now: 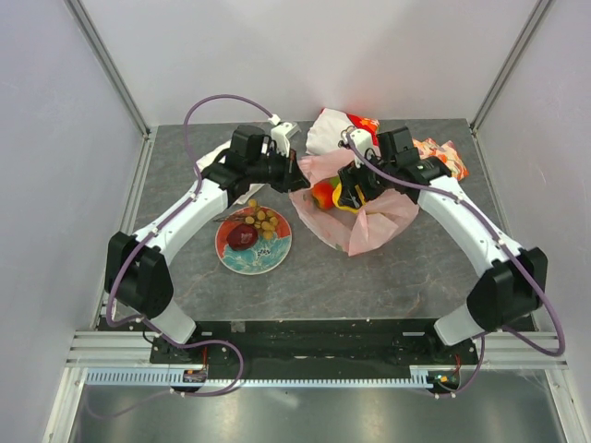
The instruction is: Take the fake fruits out of the plastic bag
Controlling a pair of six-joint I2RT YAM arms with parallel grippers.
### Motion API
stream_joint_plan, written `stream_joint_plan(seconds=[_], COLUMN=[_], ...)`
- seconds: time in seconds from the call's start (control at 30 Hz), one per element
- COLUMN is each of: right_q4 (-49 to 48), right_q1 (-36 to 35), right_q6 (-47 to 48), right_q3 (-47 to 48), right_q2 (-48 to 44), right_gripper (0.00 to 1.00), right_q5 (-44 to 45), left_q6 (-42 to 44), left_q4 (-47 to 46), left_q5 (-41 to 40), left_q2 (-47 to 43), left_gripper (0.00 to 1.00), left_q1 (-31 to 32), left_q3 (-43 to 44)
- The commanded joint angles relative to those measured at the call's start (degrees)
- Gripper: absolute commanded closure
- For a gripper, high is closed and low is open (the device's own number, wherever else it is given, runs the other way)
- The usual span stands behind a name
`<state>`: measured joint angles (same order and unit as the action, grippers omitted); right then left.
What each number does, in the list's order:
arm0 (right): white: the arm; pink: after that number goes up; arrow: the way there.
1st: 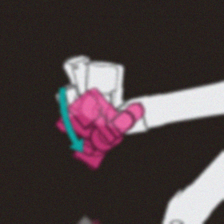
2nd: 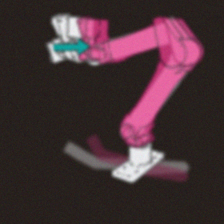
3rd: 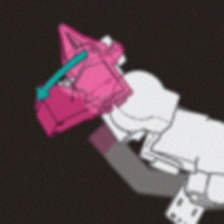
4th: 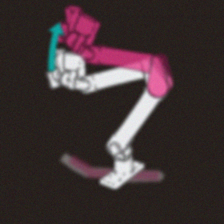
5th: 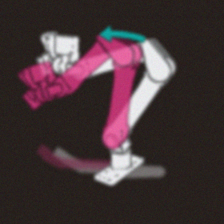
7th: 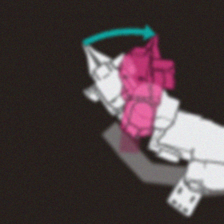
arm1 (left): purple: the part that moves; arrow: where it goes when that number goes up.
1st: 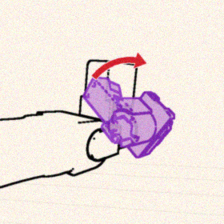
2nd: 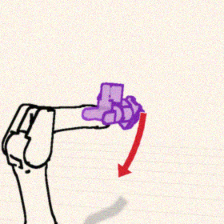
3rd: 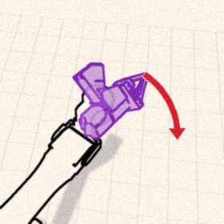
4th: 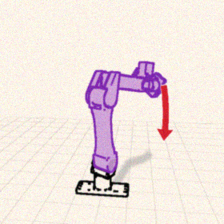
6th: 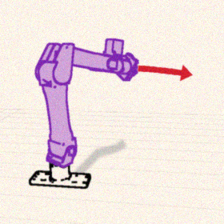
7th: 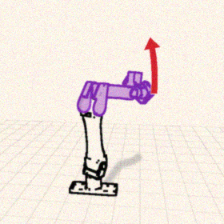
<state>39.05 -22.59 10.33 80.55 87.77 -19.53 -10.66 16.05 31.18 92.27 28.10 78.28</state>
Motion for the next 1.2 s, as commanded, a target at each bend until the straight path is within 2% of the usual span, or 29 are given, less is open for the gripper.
stream_joint_plan(seconds=[0.0, 0.17, 0.3, 0.53, 0.7, 0.77, 0.97, 1.17], right_q4=[4.89, 5.69, 5.25, -0.71, -5.02, -7.14, -14.96, -19.71], right_q1=[-0.7, -5.44, -14.99, -25.21, -31.8, -32.34, -32.52, -33.83], right_q6=[4.87, 7.51, 11.99, 19.45, 22.37, 22.89, 24.21, 27.47], right_q3=[2.06, 4.78, 6.11, 5.49, 3.48, 3.03, 1.8, 3.29], right_q2=[-4.27, -6.37, -7.08, -0.68, 3.81, 6.27, 12.6, 17.96], right_gripper=[0.54, 0.54, 0.54, 0.55, 0.55, 0.55, 0.56, 0.56], right_q5=[-7.62, -10.26, -9.21, -9.74, -10.88, -10.88, -7.63, -4.29], left_q6=[-2.27, -2.35, -2.62, -1.3, -2.08, -2.35, -3.32, -4.99], left_q4=[-1.73, -1.2, 0.2, 0.12, 0.21, 0.03, -0.58, -1.2], left_q5=[-3.93, -3.76, -2.62, -2.35, 0.8, 3.52, 5.03, 7.84], left_q2=[0.1, 1.59, 4.05, 5.64, 4.85, 4.24, 1.69, 2.65], left_gripper=[0.98, 0.98, 0.98, 0.98, 0.98, 0.98, 0.98, 0.98], left_q1=[0.03, -1.11, -2.08, -2.34, -4.28, -5.24, -5.77, -6.21], left_q3=[2.31, 5.2, 9.34, 11.89, 11.37, 10.84, 9.17, 10.66])
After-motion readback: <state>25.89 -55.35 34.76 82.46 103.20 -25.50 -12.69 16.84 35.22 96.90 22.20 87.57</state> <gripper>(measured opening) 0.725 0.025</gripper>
